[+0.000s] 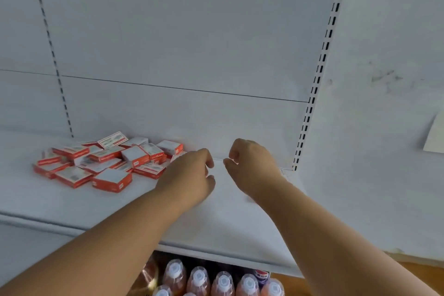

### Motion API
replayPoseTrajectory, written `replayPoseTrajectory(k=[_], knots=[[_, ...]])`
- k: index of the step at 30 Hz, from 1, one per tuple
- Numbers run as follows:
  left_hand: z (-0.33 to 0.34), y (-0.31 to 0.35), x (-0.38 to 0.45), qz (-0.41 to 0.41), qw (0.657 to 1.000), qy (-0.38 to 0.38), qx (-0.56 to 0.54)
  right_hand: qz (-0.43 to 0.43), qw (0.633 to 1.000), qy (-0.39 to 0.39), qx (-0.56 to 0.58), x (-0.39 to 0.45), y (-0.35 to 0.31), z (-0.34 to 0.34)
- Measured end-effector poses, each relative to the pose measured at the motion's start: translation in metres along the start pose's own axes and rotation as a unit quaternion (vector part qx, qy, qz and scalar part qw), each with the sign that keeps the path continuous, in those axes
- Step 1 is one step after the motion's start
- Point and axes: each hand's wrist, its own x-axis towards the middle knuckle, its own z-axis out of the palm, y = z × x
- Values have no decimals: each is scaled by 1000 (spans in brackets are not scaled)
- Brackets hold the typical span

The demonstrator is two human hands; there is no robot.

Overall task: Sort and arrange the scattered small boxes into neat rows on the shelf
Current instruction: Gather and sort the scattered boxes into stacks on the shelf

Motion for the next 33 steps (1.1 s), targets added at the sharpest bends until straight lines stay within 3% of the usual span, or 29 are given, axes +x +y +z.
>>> replayPoseTrajectory(k=[7, 13, 20, 23, 25, 28, 30, 31, 33], knots=[[-70, -127, -12, -19, 999, 18, 31, -56, 997, -44, 22, 24, -122, 79], [-114, -217, 3, 14, 999, 17, 43, -28, 999, -27, 14, 48, -198, 133], [-116, -229, 15, 161, 981, -110, -6, 83, 987, -87, -108, 67, -207, 143], [-111, -230, 17, 161, 976, -148, 6, 104, 983, -85, -126, 67, -204, 141], [-111, -231, 19, 161, 973, -165, 32, 119, 985, -73, -106, 64, -201, 137], [-111, -232, 21, 194, 965, -167, 64, 185, 982, -19, 20, 61, -196, 128], [-112, -231, 20, 187, 971, -145, 19, 262, 944, 19, 199, 58, -191, 122], [-113, -230, 20, 165, 978, -128, -25, 303, 894, 34, 329, 56, -189, 117], [-117, -224, 18, 87, 982, -96, -136, 345, 743, 46, 572, 52, -187, 109]])
